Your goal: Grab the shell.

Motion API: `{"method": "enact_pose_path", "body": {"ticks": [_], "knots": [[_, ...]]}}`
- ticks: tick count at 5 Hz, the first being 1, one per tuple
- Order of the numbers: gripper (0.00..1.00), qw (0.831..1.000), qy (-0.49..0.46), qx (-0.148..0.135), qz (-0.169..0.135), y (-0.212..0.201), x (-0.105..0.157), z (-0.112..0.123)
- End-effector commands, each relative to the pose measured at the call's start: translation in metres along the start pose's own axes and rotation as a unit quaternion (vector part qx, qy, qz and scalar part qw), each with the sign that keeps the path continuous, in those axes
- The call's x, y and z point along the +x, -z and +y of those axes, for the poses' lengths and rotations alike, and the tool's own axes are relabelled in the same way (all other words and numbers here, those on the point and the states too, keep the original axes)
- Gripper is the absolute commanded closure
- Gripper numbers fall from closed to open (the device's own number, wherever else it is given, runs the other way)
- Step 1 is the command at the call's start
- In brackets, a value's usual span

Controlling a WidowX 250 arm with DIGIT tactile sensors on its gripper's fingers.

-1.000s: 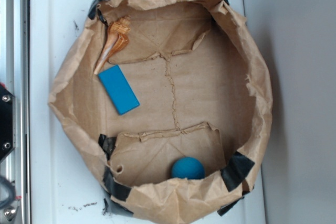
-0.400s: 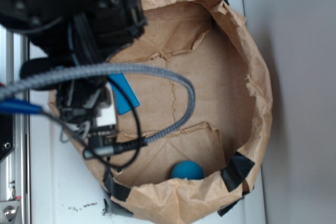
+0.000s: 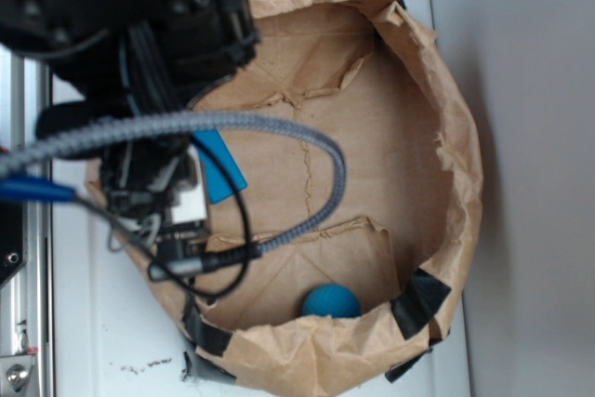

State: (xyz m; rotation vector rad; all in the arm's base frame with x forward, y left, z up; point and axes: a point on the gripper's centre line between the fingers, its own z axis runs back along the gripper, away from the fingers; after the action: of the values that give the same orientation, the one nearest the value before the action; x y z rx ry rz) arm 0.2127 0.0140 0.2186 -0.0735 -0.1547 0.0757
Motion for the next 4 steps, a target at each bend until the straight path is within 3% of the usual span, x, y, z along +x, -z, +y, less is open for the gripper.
{"method": "enact_pose_path", "body": {"ticks": [1, 3, 4], "knots": [[0.00, 0.999, -0.026, 0.016, -0.025, 0.056, 0.034, 0.026], [0.00, 0.990, -0.134, -0.009, -0.050, 0.107, 0.038, 0.052], [0.00, 0.984, -0.173, -0.001, -0.048, 0.117, 0.034, 0.060]]}}
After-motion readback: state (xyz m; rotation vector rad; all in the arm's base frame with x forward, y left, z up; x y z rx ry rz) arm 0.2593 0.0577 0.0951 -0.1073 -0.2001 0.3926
